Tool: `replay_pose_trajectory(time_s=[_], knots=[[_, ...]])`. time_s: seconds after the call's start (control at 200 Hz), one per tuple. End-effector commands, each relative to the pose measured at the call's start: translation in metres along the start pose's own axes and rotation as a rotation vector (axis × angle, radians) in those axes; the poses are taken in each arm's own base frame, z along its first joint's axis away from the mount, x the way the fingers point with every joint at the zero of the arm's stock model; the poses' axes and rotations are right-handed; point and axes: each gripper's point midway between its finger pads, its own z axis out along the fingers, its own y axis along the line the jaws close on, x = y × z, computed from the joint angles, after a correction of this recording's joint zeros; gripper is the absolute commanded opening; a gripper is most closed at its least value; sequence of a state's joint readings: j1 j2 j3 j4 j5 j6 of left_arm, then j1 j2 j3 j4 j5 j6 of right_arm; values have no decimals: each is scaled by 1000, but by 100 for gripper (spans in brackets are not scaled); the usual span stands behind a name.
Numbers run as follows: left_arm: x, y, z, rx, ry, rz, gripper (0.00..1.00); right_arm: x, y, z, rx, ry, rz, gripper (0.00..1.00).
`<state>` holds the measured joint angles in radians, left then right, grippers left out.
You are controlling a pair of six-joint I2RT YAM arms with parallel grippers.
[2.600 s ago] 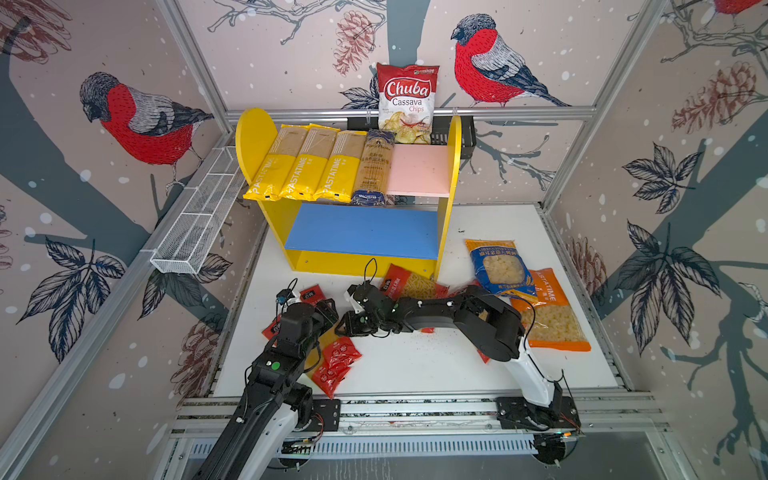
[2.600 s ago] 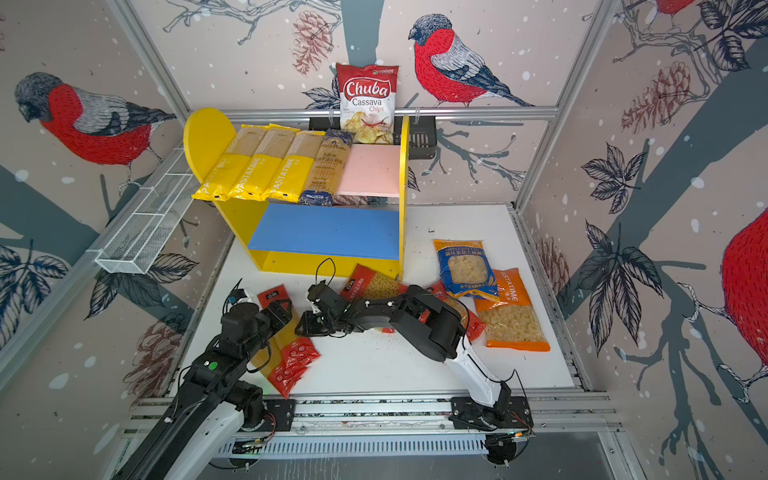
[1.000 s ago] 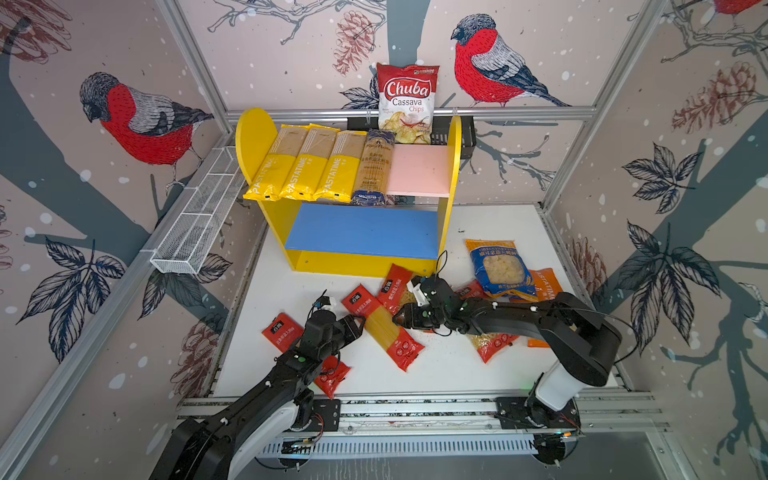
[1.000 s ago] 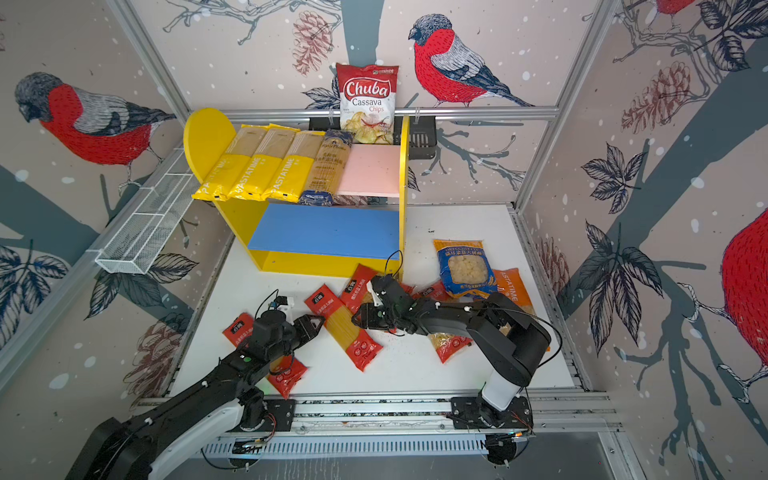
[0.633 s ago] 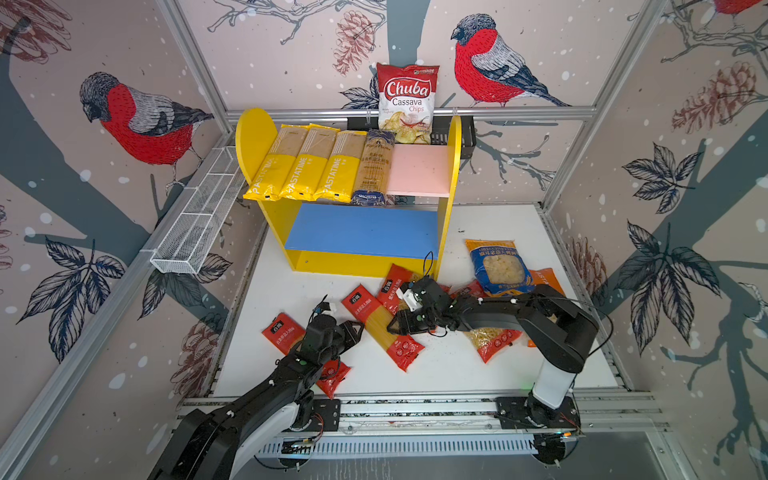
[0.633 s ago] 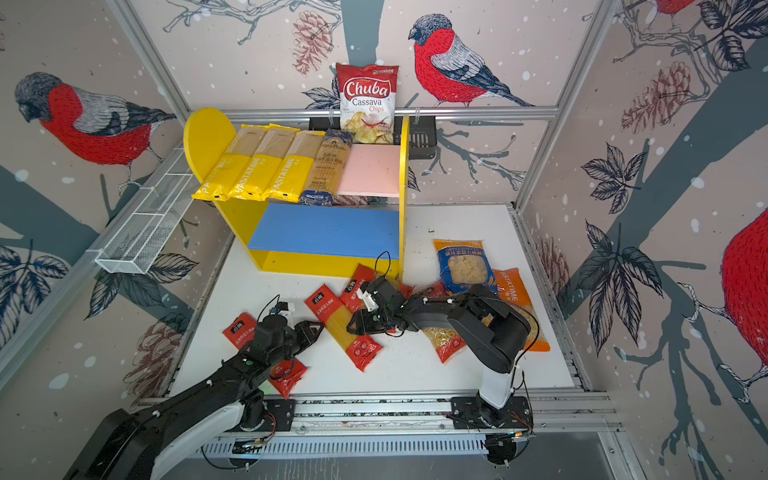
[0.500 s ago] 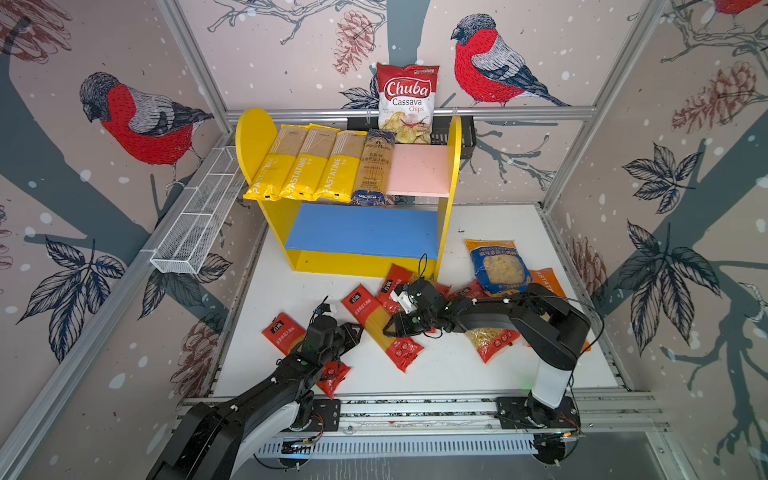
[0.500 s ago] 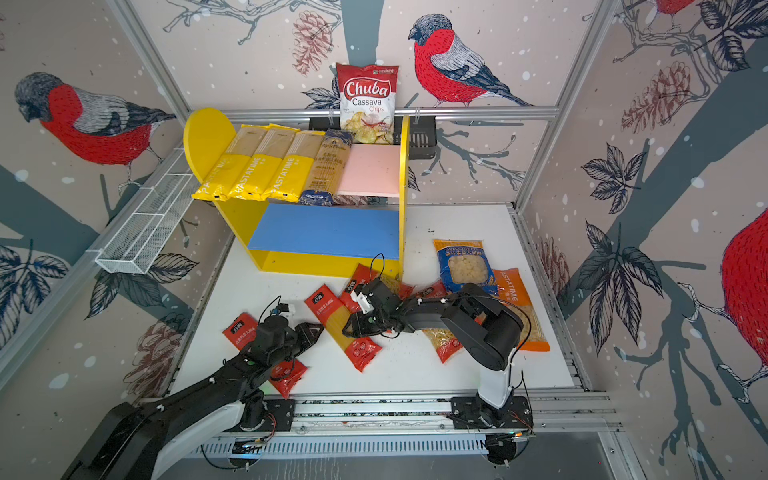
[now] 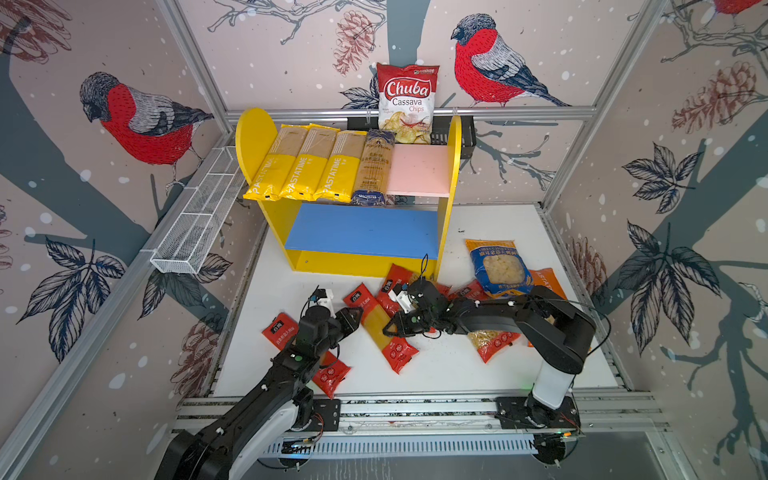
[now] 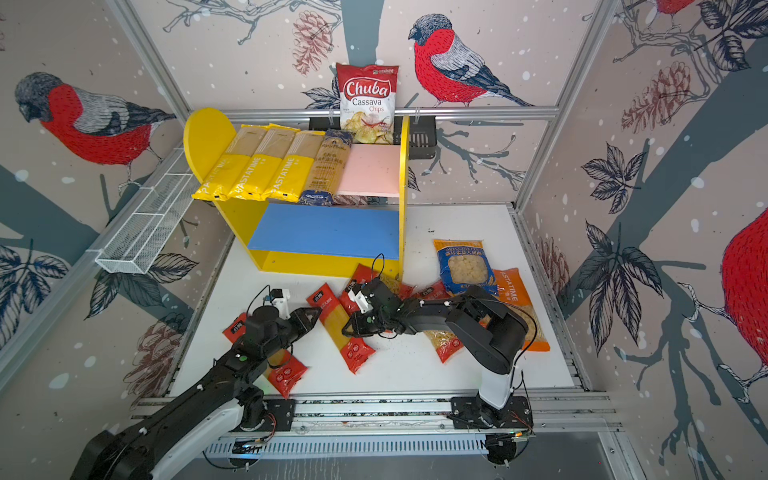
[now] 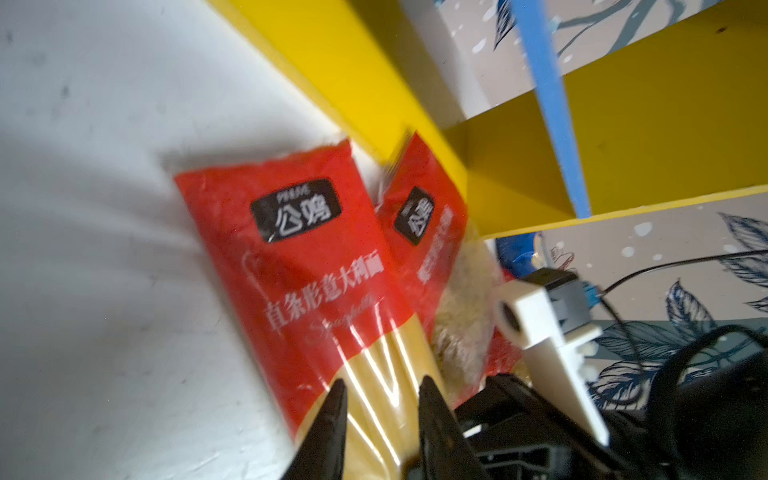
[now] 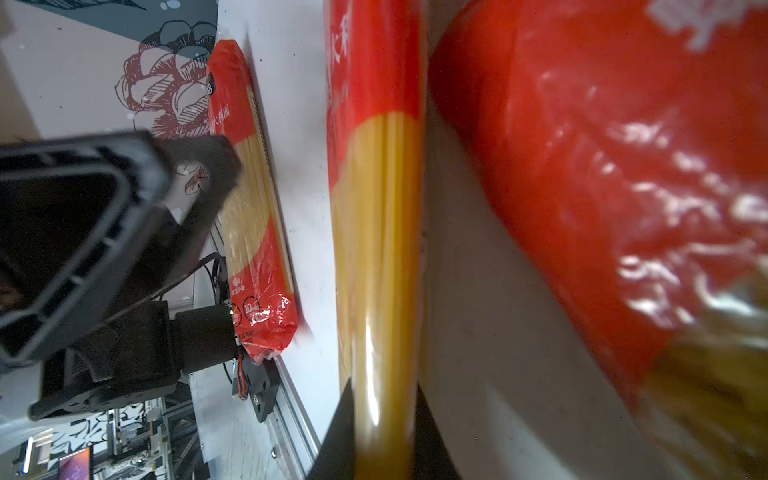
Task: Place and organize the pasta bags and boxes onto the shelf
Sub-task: 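Grasp the red-labelled spaghetti pack with both grippers, then tilt the red spaghetti pack upright and lift it toward the pink shelf with both grippers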
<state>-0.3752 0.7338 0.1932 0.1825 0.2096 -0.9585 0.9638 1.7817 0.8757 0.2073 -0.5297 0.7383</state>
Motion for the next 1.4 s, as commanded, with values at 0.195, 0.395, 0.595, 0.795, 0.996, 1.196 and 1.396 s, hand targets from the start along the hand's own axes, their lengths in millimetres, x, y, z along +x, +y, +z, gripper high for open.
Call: replay_pose_trajectory(time_s=[0.195, 0.395, 0.595, 0.795, 0.996, 1.196, 1.396], knots=[[-38, -55, -24, 89, -31, 119, 47, -40, 60, -42, -127, -225, -144, 5], [-52, -106, -39, 268, -59, 175, 65, -50, 81, -81, -183, -389, -194, 4], [-52, -143, -49, 439, -46, 210, 73, -48, 110, -128, -286, -538, -260, 5], [-47, -169, -54, 536, -36, 258, 74, -43, 135, -168, -359, -646, -326, 5], [-34, -204, -55, 634, -5, 322, 74, -44, 154, -198, -409, -735, -364, 5], [-38, -226, -57, 701, -11, 336, 69, -48, 175, -217, -464, -777, -397, 5], [-36, -247, -60, 767, -1, 359, 62, -49, 188, -228, -501, -798, -417, 5]])
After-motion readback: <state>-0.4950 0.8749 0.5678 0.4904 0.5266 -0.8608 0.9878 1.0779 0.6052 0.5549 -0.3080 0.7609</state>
